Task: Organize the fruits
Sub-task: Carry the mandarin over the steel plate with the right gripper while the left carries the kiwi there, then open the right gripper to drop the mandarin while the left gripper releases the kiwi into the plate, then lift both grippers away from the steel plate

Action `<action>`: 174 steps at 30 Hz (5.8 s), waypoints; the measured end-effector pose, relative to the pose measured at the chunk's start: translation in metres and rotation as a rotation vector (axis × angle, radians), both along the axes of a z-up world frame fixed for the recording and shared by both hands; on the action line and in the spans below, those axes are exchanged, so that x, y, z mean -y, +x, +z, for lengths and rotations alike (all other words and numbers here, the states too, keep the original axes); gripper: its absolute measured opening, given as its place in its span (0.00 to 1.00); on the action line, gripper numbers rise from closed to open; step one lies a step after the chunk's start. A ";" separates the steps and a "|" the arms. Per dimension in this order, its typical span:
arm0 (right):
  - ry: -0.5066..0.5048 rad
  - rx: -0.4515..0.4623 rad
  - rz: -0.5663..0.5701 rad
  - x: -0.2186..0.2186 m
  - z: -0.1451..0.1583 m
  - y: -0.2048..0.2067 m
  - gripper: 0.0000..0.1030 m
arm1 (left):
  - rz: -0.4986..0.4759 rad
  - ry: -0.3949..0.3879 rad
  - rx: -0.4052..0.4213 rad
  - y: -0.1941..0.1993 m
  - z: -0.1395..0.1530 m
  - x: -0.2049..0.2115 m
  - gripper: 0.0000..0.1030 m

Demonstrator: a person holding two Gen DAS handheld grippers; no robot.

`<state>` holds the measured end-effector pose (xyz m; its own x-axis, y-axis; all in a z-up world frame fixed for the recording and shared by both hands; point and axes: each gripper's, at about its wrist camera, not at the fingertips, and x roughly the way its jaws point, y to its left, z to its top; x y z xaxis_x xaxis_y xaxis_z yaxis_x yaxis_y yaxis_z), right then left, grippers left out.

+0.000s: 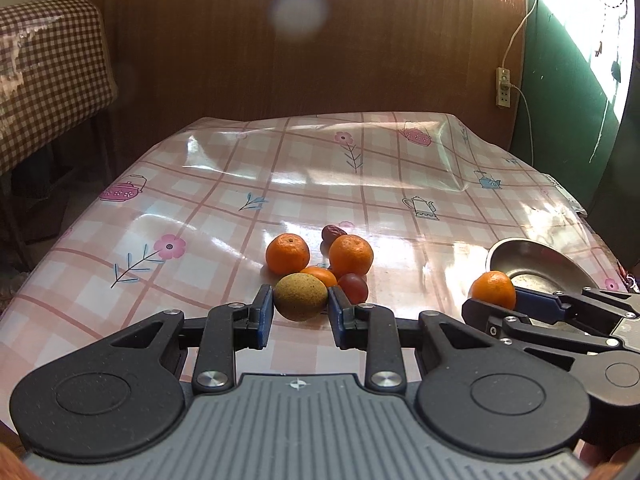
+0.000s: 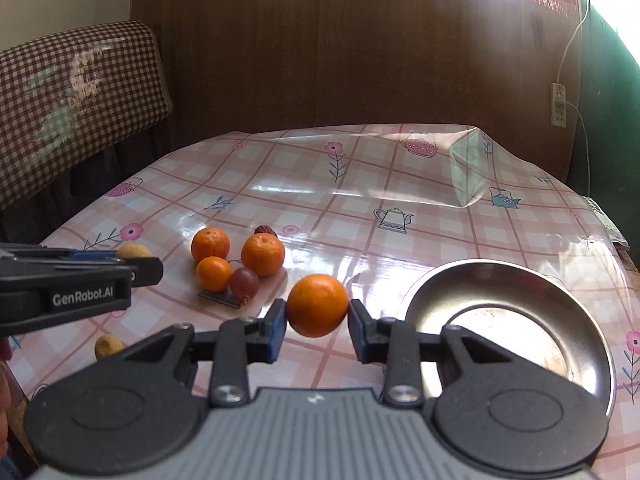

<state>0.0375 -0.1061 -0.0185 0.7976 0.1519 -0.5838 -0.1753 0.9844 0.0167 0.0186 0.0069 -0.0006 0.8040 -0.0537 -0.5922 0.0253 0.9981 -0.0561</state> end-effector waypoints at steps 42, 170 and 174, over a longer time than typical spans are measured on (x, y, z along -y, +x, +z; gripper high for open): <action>-0.003 0.044 -0.176 0.070 0.016 -0.029 0.33 | -0.146 0.005 0.009 -0.009 0.016 0.072 0.33; -0.008 0.003 -0.069 0.038 0.000 -0.028 0.47 | -0.054 0.020 -0.016 -0.038 -0.003 0.029 0.84; -0.018 -0.004 -0.027 0.024 -0.003 -0.031 0.47 | 0.013 0.039 -0.021 -0.047 -0.014 0.007 0.84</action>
<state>0.0064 -0.1303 -0.0218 0.7991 0.1195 -0.5892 -0.1484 0.9889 -0.0008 -0.0280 -0.0002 -0.0144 0.7919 -0.0203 -0.6103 0.0120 0.9998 -0.0177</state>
